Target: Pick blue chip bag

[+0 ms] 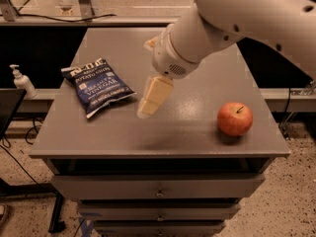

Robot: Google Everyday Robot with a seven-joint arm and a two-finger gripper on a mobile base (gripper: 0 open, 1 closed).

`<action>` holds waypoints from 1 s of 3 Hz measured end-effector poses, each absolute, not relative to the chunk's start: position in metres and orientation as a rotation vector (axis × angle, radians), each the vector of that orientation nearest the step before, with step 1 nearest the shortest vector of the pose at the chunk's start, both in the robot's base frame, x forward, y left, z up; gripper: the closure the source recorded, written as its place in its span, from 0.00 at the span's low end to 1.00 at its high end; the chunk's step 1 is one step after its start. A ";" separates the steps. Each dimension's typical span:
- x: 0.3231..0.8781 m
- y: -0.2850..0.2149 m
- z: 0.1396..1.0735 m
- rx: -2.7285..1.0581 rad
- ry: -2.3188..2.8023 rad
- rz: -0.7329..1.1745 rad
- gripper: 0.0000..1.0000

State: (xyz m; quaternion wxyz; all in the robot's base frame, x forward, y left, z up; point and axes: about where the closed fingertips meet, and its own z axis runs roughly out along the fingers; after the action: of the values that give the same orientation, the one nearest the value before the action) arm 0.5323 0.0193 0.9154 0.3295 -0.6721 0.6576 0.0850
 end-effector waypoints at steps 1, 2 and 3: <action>0.563 0.062 0.885 -1.749 1.700 0.288 0.00; 0.577 0.098 0.861 -1.718 1.705 0.351 0.00; 0.590 0.123 0.847 -1.679 1.721 0.385 0.18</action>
Offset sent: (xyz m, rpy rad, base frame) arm 0.0656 0.1214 -0.0855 0.1512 0.0941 0.0043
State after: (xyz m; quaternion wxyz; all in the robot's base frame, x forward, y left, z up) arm 0.5898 0.1232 0.8465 0.3462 -0.6468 0.6631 0.1484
